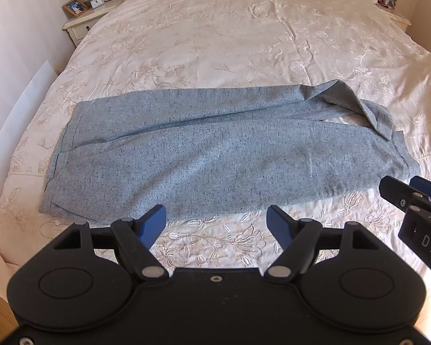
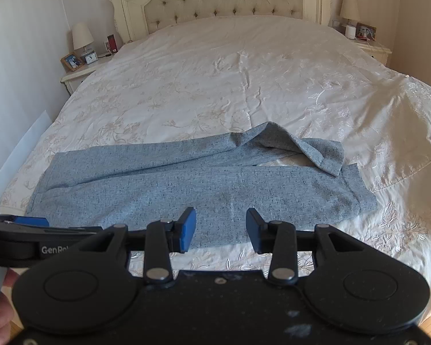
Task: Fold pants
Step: 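Move both tools toward the grey speckled trousers on the bed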
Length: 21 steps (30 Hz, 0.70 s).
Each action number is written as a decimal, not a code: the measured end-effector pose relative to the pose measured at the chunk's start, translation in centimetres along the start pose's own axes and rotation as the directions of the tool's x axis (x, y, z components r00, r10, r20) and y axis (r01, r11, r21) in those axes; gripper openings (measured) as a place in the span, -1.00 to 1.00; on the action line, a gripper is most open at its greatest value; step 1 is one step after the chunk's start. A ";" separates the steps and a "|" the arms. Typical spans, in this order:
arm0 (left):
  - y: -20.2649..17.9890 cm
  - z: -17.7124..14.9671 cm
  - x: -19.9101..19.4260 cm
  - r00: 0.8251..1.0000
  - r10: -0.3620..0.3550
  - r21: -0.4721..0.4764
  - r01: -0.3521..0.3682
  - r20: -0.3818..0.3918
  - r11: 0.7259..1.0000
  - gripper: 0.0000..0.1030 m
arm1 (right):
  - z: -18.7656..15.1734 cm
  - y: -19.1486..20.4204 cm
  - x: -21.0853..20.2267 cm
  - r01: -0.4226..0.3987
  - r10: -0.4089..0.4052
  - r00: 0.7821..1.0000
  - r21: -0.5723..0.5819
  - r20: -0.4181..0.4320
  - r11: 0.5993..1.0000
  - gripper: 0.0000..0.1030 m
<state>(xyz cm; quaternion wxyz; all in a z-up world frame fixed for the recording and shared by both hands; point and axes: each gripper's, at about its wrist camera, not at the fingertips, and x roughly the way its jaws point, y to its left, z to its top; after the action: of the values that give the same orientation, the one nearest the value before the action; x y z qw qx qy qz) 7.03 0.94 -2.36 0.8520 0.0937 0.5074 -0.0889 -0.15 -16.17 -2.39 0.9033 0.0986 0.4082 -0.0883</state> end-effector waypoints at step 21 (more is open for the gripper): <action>1.1 1.2 1.6 1.000 -0.009 0.001 0.009 -0.021 1.000 0.52 | 0.6 1.8 1.7 0.006 -0.006 0.999 -0.001 -0.033 1.000 -0.19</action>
<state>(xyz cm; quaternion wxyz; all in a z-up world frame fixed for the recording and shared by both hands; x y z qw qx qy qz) 9.09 1.65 -3.17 0.8461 0.0926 0.5167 -0.0920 1.84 -14.74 -3.12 0.8961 0.0982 0.4235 -0.0892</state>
